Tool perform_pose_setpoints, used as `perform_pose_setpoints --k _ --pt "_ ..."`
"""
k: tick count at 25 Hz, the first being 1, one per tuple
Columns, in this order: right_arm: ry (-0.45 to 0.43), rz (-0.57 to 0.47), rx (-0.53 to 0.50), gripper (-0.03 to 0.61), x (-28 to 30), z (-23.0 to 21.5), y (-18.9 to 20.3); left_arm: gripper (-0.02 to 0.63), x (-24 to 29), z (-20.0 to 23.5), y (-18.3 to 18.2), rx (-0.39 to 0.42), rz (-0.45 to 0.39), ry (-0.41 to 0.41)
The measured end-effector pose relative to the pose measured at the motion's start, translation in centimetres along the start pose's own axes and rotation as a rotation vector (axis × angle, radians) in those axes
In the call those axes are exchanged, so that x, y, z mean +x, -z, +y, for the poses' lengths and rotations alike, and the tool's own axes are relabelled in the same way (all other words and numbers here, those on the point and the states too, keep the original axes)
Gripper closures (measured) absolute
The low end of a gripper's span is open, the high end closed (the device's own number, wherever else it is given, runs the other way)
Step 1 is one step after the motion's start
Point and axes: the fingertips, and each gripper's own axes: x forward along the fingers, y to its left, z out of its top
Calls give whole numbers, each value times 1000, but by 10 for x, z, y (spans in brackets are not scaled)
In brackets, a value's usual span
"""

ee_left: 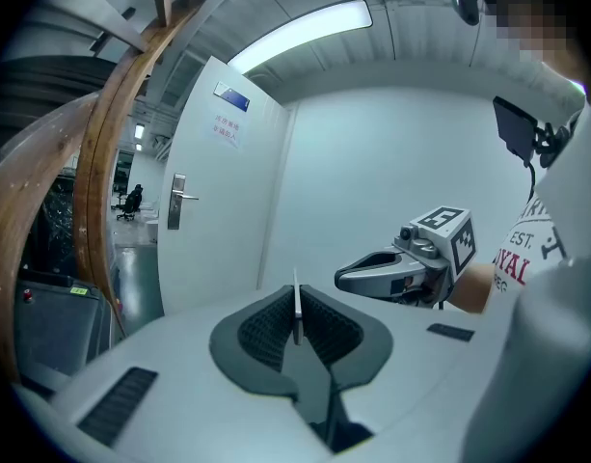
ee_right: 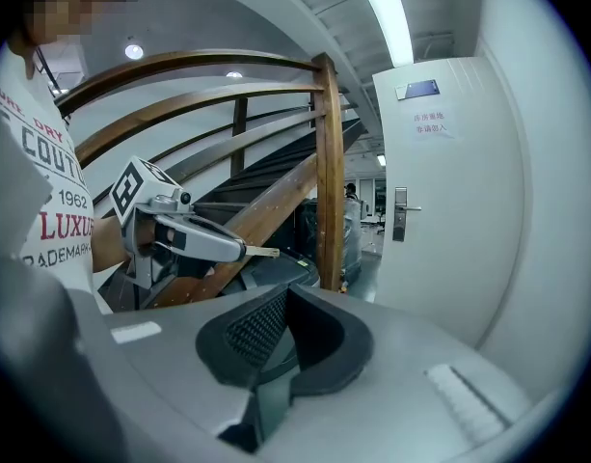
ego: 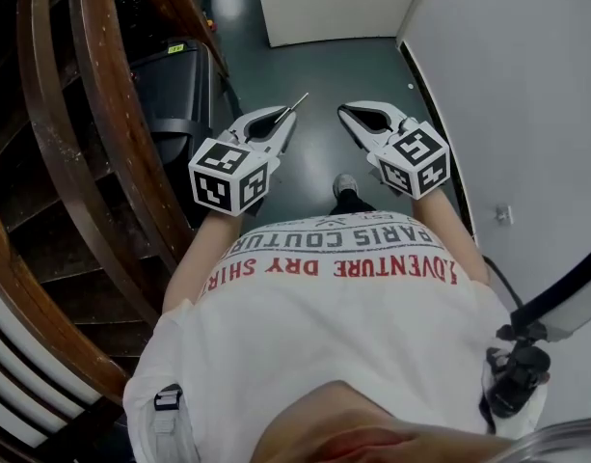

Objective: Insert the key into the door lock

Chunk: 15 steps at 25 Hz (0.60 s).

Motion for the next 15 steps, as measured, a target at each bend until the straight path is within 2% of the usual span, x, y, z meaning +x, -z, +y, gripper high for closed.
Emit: perform_pose_setpoints --k 4,7,12,15 --pt "-10 -4 -16 577 12 -9 -11 591 3 14 -4 -12 -8 -9" --pt "-32 -3 2 577 32 -33 -7 591 26 35 -4 -39 12 -22" --pt "-85 23 34 577 85 -102 5 591 90 89 -9 -79 44 -59" --pt "-97 39 57 577 116 -166 2 591 143 128 -22 -113 67 -76"
